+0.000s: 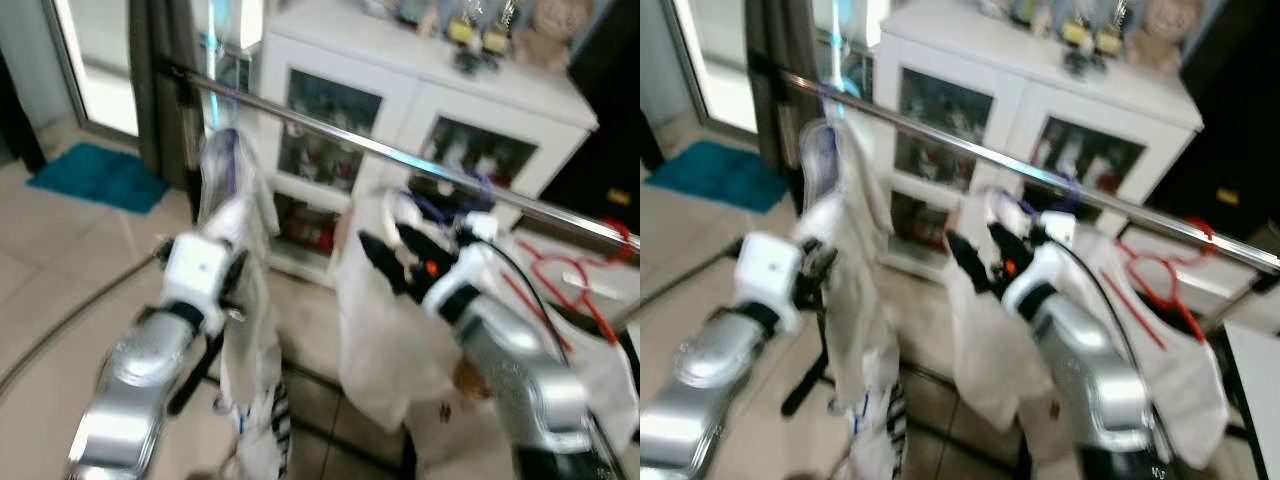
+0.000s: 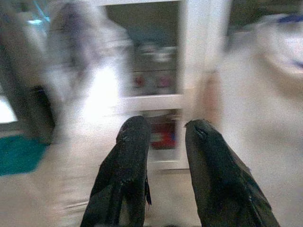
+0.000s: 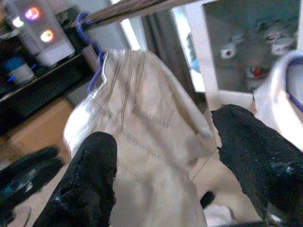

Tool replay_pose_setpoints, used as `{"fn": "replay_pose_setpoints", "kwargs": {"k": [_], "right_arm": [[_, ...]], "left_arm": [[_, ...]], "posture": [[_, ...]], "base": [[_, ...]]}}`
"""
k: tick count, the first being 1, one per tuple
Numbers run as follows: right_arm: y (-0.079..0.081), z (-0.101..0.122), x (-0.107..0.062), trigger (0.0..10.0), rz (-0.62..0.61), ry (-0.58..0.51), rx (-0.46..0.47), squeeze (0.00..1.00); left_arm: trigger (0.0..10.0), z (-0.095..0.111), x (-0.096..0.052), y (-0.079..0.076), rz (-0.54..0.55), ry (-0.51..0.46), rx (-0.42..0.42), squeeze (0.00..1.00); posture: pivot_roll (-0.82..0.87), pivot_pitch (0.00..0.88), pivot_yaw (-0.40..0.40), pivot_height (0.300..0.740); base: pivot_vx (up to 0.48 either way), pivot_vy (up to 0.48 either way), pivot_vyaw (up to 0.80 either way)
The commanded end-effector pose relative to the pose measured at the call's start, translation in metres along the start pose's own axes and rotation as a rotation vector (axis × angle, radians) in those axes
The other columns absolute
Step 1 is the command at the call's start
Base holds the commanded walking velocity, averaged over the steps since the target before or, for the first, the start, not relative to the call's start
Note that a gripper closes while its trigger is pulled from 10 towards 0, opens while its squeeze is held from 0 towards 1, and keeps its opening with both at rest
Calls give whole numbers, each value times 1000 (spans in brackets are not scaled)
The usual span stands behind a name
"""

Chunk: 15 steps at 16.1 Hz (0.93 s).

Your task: Hang hanger

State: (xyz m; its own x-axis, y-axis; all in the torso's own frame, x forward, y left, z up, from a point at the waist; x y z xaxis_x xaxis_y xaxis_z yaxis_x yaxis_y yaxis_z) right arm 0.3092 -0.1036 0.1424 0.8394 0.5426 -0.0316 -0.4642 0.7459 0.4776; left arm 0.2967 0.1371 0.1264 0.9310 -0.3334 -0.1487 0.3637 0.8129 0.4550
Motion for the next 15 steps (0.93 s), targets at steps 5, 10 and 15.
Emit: {"fn": "replay_pose_setpoints", "kwargs": {"k": [5,10,15], "right_arm": [[-22,35,-10,10000,-50,-7,-90,1000],[-55,53,-10,10000,-244,31,-142,702],[-54,63,-37,10000,-174,116,-145,0]], "left_arm": [[10000,15,-8,-8,-175,-85,34,0],[10000,29,-12,-29,-393,-159,49,0],[10000,33,-13,-36,-494,-187,58,0]], "posture": [[78,0,-127,740],[75,0,-100,740],[59,0,-60,740]], "base": [[0,0,0],[0,0,0],[0,0,0]]}}
Point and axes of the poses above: a point about 5 cm out from each wrist's last joint towards the gripper, its own x axis pointing out of the wrist towards the gripper, its own z axis along the axis of the wrist's last joint, y = z × x, the point moved 5 cm from there along x, pointing out of the wrist towards the gripper, and after that the axes turned 15 degrees about x, right-handed, at the moved point
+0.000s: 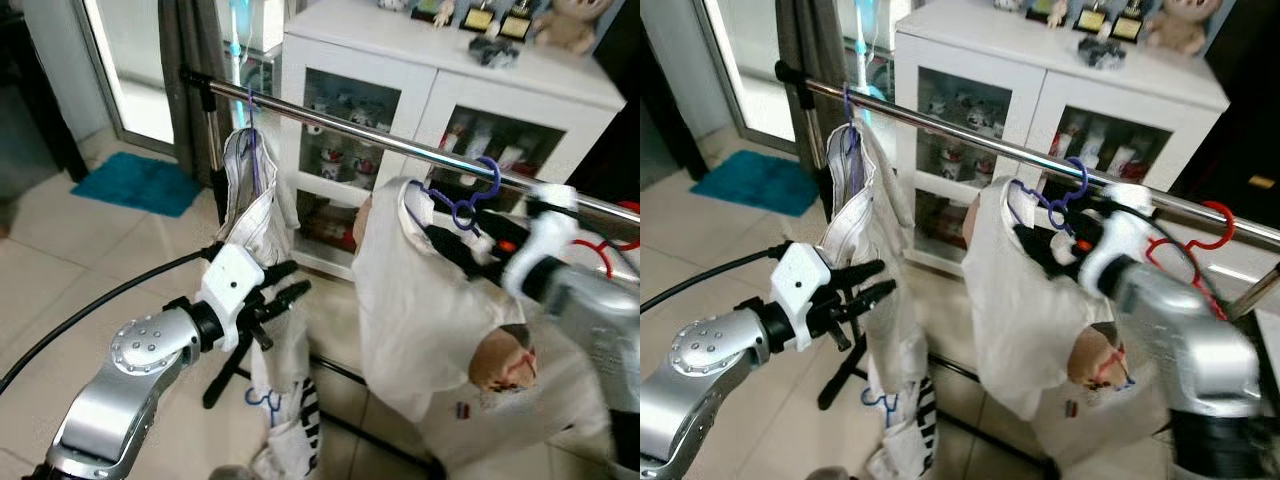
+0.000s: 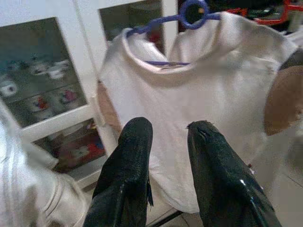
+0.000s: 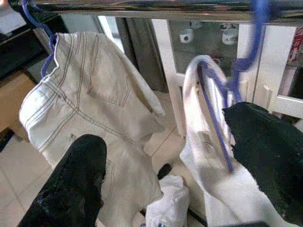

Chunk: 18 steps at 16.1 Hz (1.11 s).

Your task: Hang hanger

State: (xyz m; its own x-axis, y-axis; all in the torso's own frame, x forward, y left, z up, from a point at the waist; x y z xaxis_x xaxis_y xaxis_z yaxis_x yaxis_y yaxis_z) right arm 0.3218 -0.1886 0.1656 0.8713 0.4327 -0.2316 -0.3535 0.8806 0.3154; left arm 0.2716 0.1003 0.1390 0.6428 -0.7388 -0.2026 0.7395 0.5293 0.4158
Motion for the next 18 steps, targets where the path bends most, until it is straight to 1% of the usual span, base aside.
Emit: {"fn": "replay_pose_setpoints", "kwargs": {"k": [1,2,3,4,5,6,8,9,11,12,13,14,16,18], "right_arm": [[1,6,-9,10000,27,-2,-20,0],[-2,5,-13,10000,21,16,-34,0],[-11,4,-16,10000,-24,47,-38,0],[-17,7,-14,10000,-58,42,-20,0],[-19,9,-8,10000,-71,39,-8,0],[-19,9,-7,10000,-70,40,-9,0],[-20,9,12,10000,-87,32,17,0],[-26,11,21,10000,-119,28,22,0],[-23,13,33,10000,-85,42,35,0],[-22,12,36,10000,-78,43,39,0],[-22,12,40,2667,-72,45,42,0],[-24,11,48,0,-75,47,52,0],[-27,10,57,0,-85,54,71,0],[-29,9,62,0,-92,60,85,0]], "left_arm": [[10000,5,4,-3,-40,-24,5,0],[10000,6,4,-3,-52,-29,3,0],[10000,7,5,-5,-76,-38,1,0],[10000,8,5,-6,-86,-43,0,0],[10000,9,5,-7,-95,-51,-2,0],[10000,9,5,-7,-97,-52,-2,0],[10000,15,4,-14,-144,-88,-20,0],[10000,20,3,-19,-173,-116,-35,0],[10000,23,2,-21,-193,-132,-41,0],[10000,23,1,-21,-192,-130,-41,0],[10000,22,1,-21,-192,-128,-40,0],[10000,22,1,-21,-194,-126,-40,0],[10000,22,1,-22,-197,-126,-40,0],[10000,22,1,-21,-198,-124,-37,0]], "posture": [[45,0,-40,740],[45,0,-40,740],[30,0,-20,740],[30,0,-20,740],[32,0,-19,740],[32,0,-19,740],[39,0,-24,740],[43,0,-28,740],[46,0,-36,740],[47,0,-37,740],[48,0,-40,740],[50,0,-40,740],[52,0,-41,740],[54,0,-42,740]], "base": [[0,0,0],[0,0,0],[0,0,0],[0,0,0],[0,0,0],[0,0,0],[0,0,0],[0,0,0],[0,0,0],[0,0,0],[0,0,0],[0,0,0],[0,0,0],[0,0,0]]}}
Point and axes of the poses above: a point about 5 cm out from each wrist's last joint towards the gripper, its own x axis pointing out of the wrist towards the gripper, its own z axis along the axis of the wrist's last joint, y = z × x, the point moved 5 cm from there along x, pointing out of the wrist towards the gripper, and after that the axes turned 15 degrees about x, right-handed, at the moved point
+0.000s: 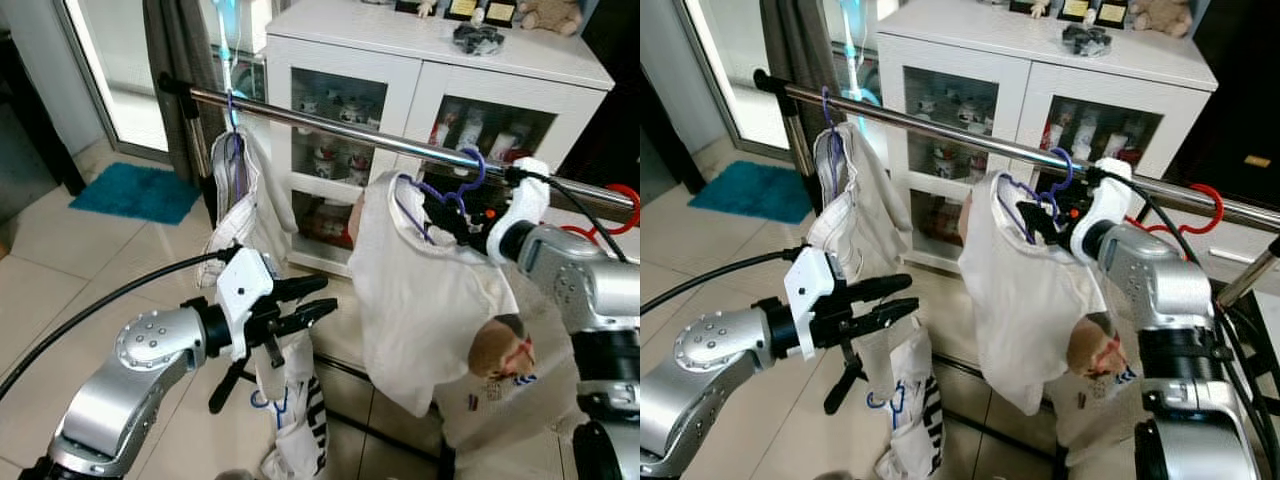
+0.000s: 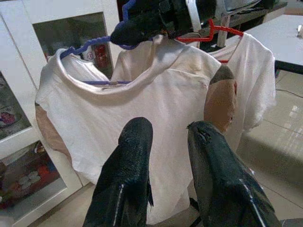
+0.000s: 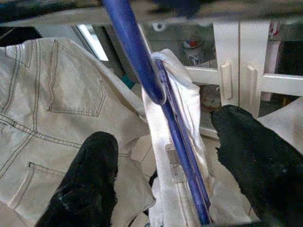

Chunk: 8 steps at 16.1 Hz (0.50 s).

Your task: Hang hanger

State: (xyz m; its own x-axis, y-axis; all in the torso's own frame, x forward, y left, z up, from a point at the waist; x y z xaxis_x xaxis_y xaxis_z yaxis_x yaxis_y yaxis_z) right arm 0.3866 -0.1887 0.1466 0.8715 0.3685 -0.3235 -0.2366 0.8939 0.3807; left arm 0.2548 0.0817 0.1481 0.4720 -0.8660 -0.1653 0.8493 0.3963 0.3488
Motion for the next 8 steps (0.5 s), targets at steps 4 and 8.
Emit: {"fn": "replay_pose_setpoints", "kwargs": {"k": [4,8], "right_arm": [[1,7,5,0,7,-5,-32,0],[-3,5,2,10000,7,7,-64,0]], "left_arm": [[10000,2,0,-3,-24,-1,3,0],[10000,0,0,-5,-20,4,4,0]], "posture": [[60,0,-46,740],[55,0,-54,740]], "base": [[0,0,0],[0,0,0]]}}
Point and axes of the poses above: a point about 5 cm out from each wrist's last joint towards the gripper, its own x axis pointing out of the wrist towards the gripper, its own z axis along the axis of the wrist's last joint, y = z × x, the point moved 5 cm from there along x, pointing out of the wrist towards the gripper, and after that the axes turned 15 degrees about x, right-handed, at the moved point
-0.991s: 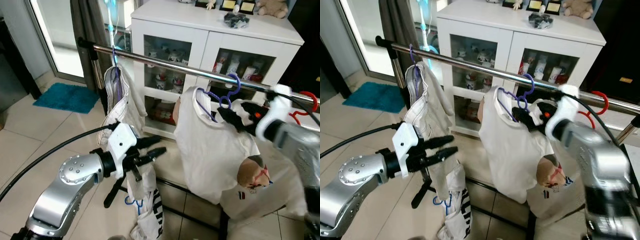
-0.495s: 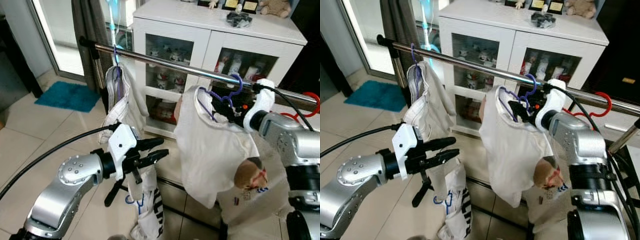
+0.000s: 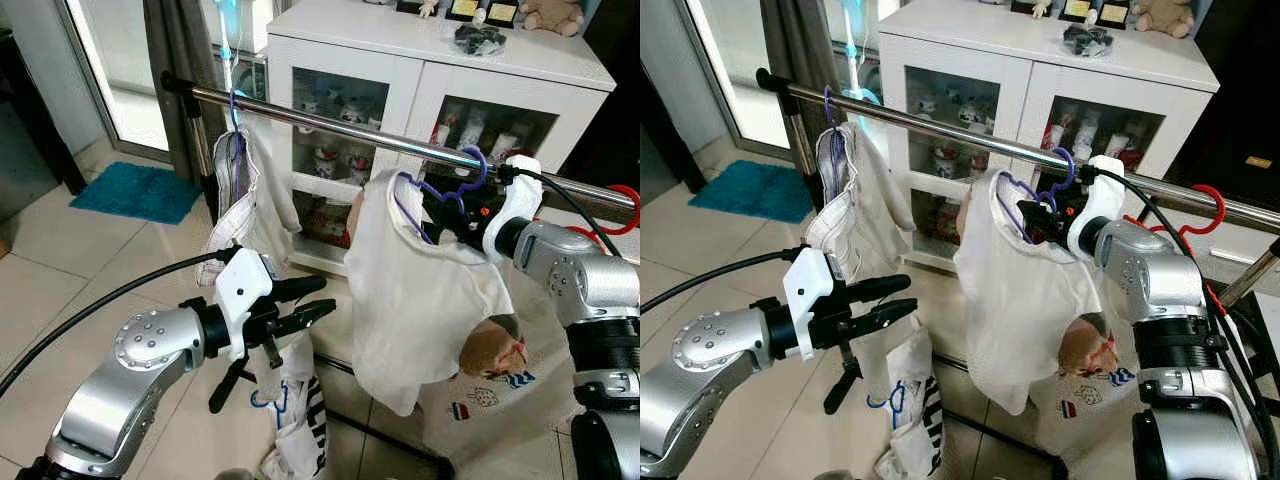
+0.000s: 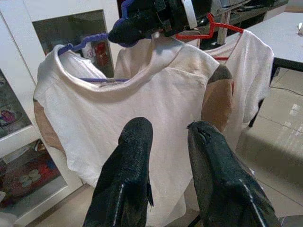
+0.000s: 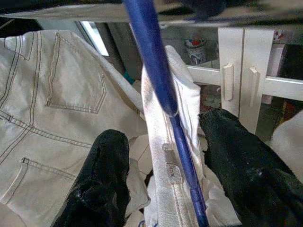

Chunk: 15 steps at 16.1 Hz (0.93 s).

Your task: Hang hanger

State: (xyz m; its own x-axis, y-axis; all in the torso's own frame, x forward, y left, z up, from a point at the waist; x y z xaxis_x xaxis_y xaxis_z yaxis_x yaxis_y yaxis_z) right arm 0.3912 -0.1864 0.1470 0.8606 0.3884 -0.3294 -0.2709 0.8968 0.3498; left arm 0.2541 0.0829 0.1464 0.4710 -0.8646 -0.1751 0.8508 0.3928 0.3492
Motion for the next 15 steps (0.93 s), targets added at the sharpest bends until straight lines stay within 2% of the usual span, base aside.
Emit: {"fn": "replay_pose_setpoints", "kwargs": {"k": [1,6,7,8,15], "right_arm": [[-5,3,-2,10000,-17,-5,-26,0],[-2,4,1,10000,-3,-5,-22,0],[-1,4,2,1333,-1,-6,-19,0],[-1,4,2,0,5,-7,-13,0],[-2,2,6,0,0,3,-6,0]], "left_arm": [[10000,2,2,-5,-17,-6,3,0],[10000,1,2,-6,-17,-2,6,0],[10000,1,2,-7,-16,-1,6,0],[10000,1,1,-7,-14,1,6,0],[10000,1,1,-2,15,1,14,0]], "posture": [[56,0,-56,740],[60,0,-64,740],[60,0,-65,740],[61,0,-67,740],[67,0,-74,740]], "base": [[0,0,0],[0,0,0],[0,0,0],[0,0,0],[0,0,0]]}}
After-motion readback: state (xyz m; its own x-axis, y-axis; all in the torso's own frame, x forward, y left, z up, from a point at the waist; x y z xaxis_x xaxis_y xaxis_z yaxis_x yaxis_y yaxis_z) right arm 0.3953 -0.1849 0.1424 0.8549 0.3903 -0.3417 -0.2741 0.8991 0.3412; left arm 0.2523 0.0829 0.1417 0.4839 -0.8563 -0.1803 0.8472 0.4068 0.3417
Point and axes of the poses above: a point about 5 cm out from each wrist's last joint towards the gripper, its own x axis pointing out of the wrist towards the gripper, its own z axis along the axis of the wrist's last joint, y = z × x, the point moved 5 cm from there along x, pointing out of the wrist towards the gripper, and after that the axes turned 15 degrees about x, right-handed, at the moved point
